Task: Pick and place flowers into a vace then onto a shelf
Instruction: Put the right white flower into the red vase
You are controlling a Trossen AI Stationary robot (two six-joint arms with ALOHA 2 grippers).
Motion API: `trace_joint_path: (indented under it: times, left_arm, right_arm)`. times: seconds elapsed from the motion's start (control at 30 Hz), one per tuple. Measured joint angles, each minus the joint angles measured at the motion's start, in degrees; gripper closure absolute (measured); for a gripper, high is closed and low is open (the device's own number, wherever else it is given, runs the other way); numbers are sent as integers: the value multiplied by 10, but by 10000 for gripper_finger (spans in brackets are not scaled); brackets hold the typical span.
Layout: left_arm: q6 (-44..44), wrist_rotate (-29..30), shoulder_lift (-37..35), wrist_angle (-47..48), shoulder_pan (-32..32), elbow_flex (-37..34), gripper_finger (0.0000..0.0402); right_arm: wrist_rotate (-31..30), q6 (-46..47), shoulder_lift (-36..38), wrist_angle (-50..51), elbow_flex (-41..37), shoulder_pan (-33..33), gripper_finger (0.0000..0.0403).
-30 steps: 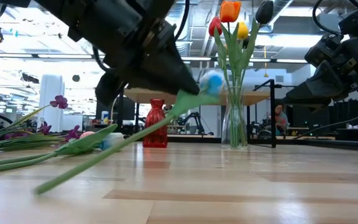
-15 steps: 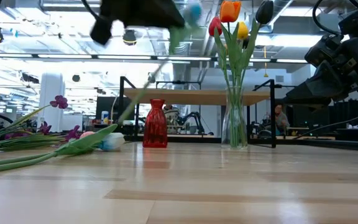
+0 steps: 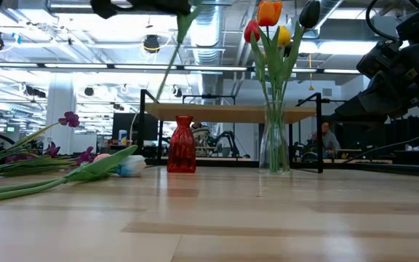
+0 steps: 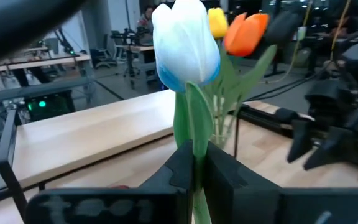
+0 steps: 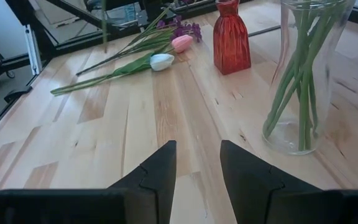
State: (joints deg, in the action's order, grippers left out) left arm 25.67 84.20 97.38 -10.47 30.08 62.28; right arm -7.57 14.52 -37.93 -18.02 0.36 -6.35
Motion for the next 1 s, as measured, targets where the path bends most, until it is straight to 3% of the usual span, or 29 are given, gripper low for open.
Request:
trace_joint_path:
  times: [0.23, 0.5, 0.7, 1.0]
  left_arm:
    - [-61, -54, -5, -36, -51, 0, 391]
    - [-299, -125, -37, -220, -56, -8, 399]
    - [-386, -249, -100, -337, -71, -67, 401]
    - [-450, -397, -140, -616, -119, -223, 401]
  right_arm:
    - [0, -8, 0, 0, 0, 0, 285]
    - [0, -15, 0, -3, 0, 0, 285]
    - [0, -15, 0, -6, 0, 0, 285]
    - [-3, -15, 0, -9, 0, 0, 285]
